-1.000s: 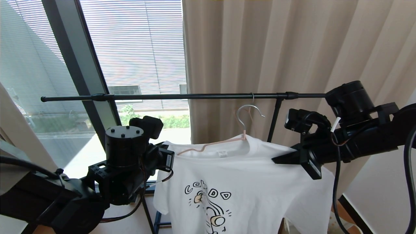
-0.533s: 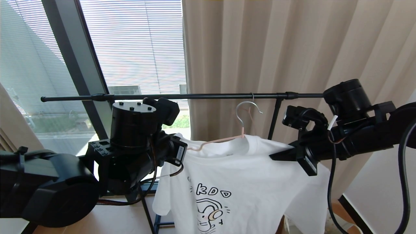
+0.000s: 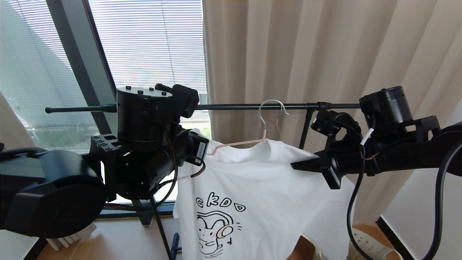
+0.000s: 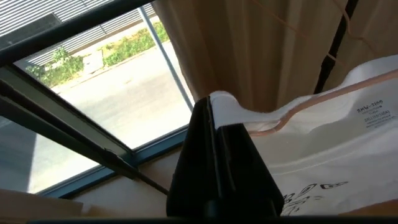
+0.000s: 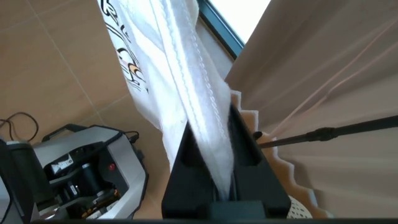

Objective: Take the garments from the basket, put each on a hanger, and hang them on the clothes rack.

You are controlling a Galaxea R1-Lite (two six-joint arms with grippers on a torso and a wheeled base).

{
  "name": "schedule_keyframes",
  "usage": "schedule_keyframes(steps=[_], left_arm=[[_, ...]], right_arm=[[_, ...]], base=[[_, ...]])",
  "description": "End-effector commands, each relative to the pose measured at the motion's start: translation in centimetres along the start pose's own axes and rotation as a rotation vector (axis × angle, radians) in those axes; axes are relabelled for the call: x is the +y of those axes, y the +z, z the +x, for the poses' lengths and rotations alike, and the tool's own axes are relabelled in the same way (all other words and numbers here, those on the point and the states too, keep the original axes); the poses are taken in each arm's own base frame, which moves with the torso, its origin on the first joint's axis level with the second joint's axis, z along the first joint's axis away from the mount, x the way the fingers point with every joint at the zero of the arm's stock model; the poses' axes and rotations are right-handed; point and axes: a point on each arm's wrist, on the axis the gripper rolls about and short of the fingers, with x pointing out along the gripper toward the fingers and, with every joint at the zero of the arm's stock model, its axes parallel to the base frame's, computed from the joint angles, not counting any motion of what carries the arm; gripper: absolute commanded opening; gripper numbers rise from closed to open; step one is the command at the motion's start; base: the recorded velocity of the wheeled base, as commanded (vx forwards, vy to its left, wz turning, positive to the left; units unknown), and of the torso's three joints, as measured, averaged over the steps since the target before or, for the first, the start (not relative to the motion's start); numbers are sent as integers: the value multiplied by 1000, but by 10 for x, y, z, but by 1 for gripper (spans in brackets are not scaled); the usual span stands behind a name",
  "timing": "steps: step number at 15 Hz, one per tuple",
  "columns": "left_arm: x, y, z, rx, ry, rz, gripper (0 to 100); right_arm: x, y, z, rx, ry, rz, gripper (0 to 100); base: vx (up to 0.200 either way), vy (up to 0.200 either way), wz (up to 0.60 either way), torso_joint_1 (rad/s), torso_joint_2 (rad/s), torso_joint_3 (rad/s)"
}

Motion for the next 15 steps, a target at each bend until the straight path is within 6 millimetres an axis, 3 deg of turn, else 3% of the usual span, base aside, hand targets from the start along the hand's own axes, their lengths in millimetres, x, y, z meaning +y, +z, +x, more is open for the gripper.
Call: schedule_keyframes(steps=[1,6,9,15], left_arm=[[8,9,7,-12,90,-22,0],[23,-1,2,44,136,1,0],[15,-7,-3,73,105,47,0],[-3,2,-15,43,36,64,0]], right_arm=[[7,-6,-4,-17,-4,-17,0],[5,-1,-15,-54,-34,-24,0],[5,2,-17,-79,-46,-1,0],[3,-2,-7,-55,-59,9,0]], base=[[0,0,0,0,0,0],[0,0,0,0,0,0],[0,0,0,0,0,0],[0,0,0,0,0,0]])
